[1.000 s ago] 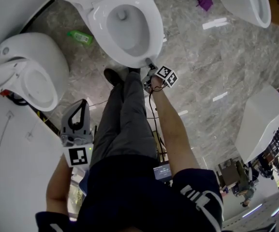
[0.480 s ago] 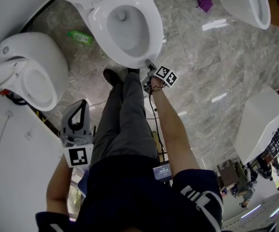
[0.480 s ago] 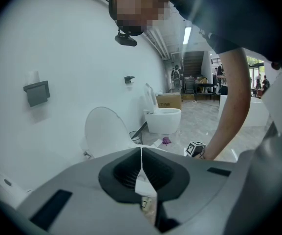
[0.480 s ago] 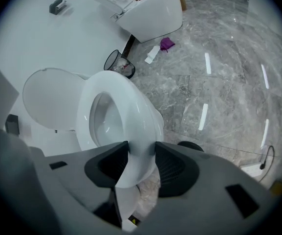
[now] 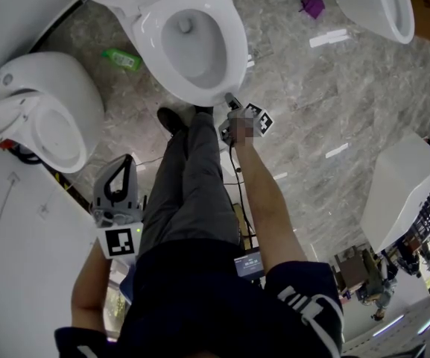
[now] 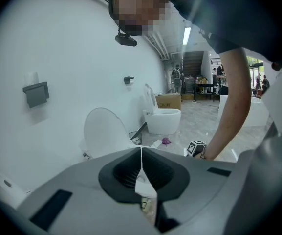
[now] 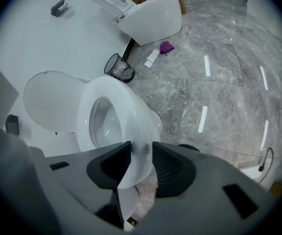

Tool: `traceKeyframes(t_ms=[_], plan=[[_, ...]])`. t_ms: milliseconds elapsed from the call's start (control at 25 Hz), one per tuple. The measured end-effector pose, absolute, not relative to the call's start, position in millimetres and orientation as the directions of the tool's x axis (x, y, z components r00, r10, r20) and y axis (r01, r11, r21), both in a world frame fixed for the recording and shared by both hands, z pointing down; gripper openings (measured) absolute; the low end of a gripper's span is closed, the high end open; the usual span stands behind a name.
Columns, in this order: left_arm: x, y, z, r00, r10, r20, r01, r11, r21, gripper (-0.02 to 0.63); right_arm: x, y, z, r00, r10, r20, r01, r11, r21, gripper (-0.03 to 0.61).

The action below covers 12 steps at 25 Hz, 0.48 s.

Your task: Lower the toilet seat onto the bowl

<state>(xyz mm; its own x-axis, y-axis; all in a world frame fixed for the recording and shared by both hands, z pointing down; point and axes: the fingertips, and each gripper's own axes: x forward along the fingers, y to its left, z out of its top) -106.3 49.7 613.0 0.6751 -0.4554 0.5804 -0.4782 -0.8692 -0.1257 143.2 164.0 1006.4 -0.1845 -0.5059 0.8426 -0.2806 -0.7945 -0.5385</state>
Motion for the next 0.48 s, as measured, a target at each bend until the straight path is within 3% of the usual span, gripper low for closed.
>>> traceKeyframes(t_ms=[480], plan=[[-101.4,52.9,606.1,0.683,-0.454,0.572,-0.471,-0.872,-0.131,0.028,150.5,168.6,982.6,-0.160,-0.517,0.841,-0.366,-0.760,-0.537,0.120]])
